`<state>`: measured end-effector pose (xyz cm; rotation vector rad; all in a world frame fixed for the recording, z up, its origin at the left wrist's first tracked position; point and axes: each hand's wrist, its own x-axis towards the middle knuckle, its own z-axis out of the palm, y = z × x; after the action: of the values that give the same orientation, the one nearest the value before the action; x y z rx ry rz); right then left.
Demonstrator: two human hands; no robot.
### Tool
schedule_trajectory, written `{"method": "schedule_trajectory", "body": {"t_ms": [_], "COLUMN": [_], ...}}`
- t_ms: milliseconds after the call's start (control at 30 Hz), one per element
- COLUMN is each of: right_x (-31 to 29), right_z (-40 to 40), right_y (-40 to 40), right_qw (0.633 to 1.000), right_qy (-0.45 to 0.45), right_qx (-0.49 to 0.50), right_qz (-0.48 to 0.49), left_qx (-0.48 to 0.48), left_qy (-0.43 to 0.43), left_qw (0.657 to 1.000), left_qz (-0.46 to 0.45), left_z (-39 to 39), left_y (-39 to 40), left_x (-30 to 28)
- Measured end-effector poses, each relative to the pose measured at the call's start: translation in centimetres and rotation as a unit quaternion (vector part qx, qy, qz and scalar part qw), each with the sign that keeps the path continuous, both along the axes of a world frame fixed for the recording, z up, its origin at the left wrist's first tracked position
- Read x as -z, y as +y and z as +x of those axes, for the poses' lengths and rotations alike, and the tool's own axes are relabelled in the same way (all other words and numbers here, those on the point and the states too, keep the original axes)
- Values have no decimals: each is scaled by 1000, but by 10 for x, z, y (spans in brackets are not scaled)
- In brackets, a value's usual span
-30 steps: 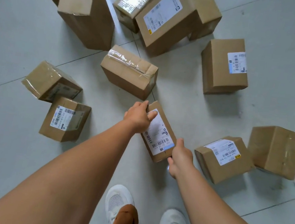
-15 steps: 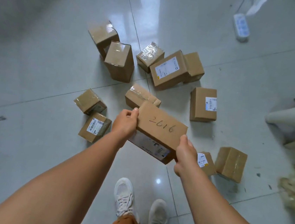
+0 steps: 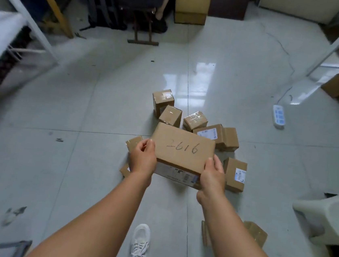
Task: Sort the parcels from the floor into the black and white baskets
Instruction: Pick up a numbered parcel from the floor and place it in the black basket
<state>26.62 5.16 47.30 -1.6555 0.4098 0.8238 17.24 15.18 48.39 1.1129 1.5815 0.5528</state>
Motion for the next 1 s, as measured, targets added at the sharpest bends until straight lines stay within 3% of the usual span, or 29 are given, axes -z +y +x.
{"method": "schedule_trajectory", "body": {"t_ms": [267,567,1000], "right_x": [-97,-165,-228], "right_z": [-47,-137,-331], "right_y": [16,49,61], "right_qw": [989,956,872], "right_qy": [-50,-96,-77], "right_qx": [-114,-245,-423], "right_qz": [78,128,235], "left_qx": [-139,-278,-439], "left_qy": [-41,-47,-56], "left_qw": [987,945,866], "left_qz": [70,166,232], "left_z": [-68,-170,-367], "left_y": [-19,-32,-77], "left_x": [-90,-166,-235]}}
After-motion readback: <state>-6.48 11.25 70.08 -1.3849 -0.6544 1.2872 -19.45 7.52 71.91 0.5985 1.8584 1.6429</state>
